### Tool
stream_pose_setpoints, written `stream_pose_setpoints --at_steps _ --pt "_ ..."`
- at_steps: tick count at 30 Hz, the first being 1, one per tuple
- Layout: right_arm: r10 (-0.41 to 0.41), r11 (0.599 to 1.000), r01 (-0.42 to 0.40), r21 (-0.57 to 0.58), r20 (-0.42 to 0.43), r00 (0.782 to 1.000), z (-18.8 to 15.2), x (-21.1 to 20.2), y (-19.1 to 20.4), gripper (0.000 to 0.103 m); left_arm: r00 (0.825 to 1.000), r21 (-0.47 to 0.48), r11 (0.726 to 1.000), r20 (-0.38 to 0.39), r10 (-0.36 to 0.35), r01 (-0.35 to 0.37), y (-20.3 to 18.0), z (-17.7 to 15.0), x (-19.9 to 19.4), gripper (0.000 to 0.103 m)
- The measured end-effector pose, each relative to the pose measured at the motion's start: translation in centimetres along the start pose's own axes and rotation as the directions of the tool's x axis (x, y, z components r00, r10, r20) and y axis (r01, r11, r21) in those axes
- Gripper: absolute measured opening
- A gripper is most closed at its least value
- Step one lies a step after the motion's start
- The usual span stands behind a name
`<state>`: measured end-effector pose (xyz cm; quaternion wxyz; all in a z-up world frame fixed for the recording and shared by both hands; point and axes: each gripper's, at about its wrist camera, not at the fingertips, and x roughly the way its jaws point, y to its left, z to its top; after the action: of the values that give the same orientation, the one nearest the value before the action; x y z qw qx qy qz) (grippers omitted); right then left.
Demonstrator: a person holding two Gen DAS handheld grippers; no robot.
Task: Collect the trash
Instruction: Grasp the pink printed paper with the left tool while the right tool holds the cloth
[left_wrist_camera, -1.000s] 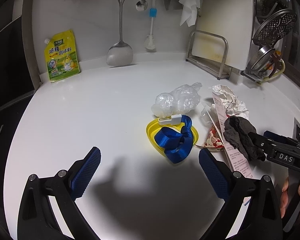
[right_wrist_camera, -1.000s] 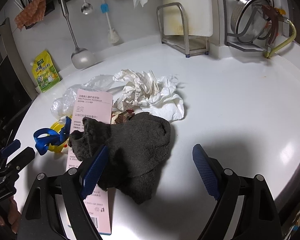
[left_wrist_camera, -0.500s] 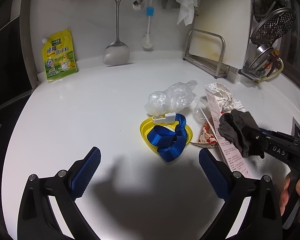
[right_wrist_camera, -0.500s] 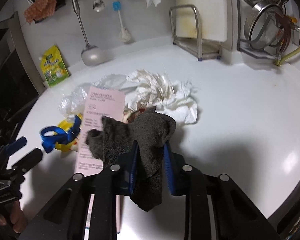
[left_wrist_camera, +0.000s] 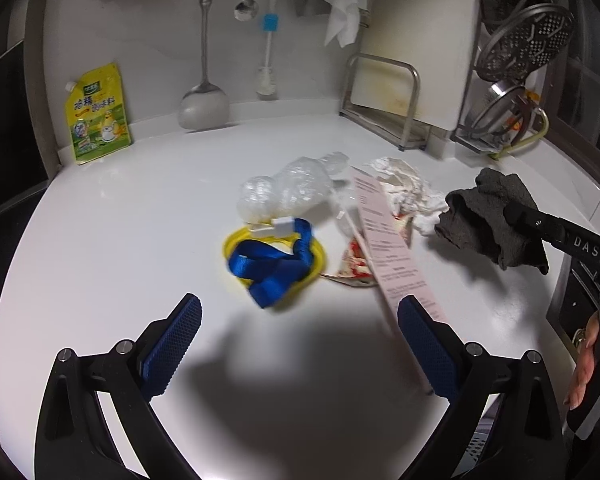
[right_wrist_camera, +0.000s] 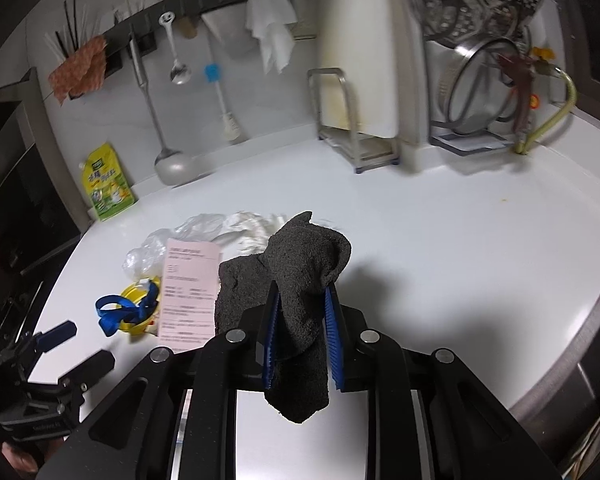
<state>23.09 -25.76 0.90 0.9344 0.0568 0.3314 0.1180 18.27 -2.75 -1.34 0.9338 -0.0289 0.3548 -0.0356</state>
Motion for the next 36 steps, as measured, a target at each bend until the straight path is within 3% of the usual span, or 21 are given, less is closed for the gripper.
stream_pose_setpoints --at_steps 4,13,27,36 --pt "-0.019 1.0 0.019 0.008 0.02 1.0 -0.4 -0.3 -1.5 0.02 1.0 0.009 1.0 -0.007 -0.007 0.007 -2.5 0.0 0.3 0.097" --pt "-0.006 0.997 0.002 0.077 0.058 0.998 -0.2 -1.2 -5.6 0.02 0.997 -0.008 0.998 -0.063 0.054 -0.055 -6.1 0.7 3.1 0.097" --pt "0.101 0.975 -0.109 0.195 0.051 0.994 -0.9 -1.0 -8.1 0.02 0.978 -0.037 0.986 -0.133 0.159 -0.165 -8.6 0.7 6.3 0.097" --pt "0.163 0.95 -0.175 0.258 0.067 0.984 -0.6 -1.0 -9.3 0.02 0.972 -0.065 0.979 -0.145 0.184 -0.195 -8.9 0.5 7.2 0.095"
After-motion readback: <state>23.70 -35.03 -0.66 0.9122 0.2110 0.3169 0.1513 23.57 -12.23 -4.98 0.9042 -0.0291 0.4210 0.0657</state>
